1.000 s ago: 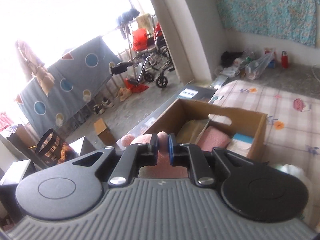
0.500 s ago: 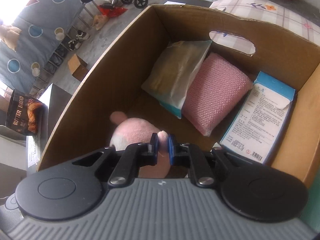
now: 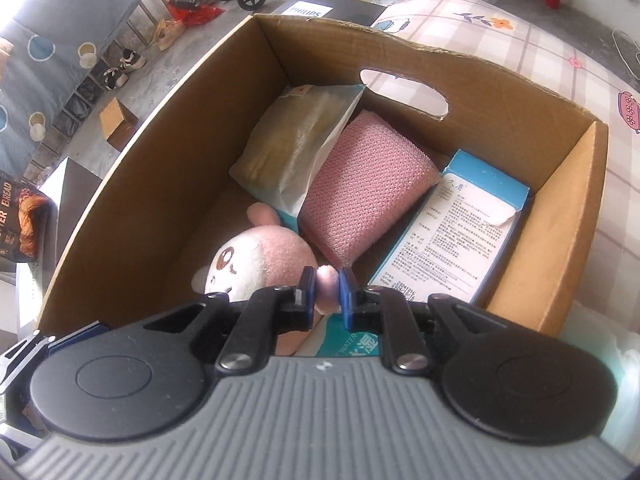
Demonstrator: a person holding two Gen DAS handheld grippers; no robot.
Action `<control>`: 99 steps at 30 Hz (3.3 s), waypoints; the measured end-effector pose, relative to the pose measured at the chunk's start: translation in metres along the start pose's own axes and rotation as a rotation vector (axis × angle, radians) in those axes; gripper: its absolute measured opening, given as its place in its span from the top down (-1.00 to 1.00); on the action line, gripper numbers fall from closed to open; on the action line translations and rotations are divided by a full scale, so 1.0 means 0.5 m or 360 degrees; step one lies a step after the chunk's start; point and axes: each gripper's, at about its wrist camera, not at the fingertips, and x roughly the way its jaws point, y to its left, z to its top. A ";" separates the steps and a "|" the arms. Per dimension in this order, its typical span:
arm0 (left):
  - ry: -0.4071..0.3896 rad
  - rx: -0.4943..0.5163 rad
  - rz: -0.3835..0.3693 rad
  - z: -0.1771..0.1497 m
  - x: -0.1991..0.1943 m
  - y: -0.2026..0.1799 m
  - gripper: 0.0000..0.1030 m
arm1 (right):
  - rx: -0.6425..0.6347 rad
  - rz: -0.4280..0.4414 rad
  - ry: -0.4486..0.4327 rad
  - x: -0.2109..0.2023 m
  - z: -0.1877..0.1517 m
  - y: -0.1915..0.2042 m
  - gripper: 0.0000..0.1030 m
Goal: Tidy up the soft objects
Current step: 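Carry the plush toy with the right tool into the box and release, then move both tools back over the bed toward the blue towel, then grasp the blue towel with the right tool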
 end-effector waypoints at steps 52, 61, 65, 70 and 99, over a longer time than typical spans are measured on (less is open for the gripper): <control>0.0016 0.1098 -0.1030 -0.327 0.046 -0.642 -0.57 | 0.0638 -0.0634 -0.0795 -0.602 -0.659 -0.471 -0.45; 0.0187 0.1105 -0.1138 -0.392 0.127 -0.728 -0.06 | 0.0741 -0.0585 -0.0687 -0.594 -0.650 -0.596 -0.37; 0.0258 0.1090 -0.1166 -0.408 0.156 -0.754 -0.03 | 0.0760 -0.0534 -0.0609 -0.556 -0.634 -0.642 -0.31; 0.0309 0.1100 -0.1150 -0.432 0.184 -0.779 -0.04 | 0.0745 -0.0483 -0.0521 -0.497 -0.616 -0.695 -0.31; 0.0268 0.1182 -0.0978 -0.438 0.253 -0.818 0.29 | 0.1130 0.0196 -0.0191 -0.348 -0.661 -0.767 -0.05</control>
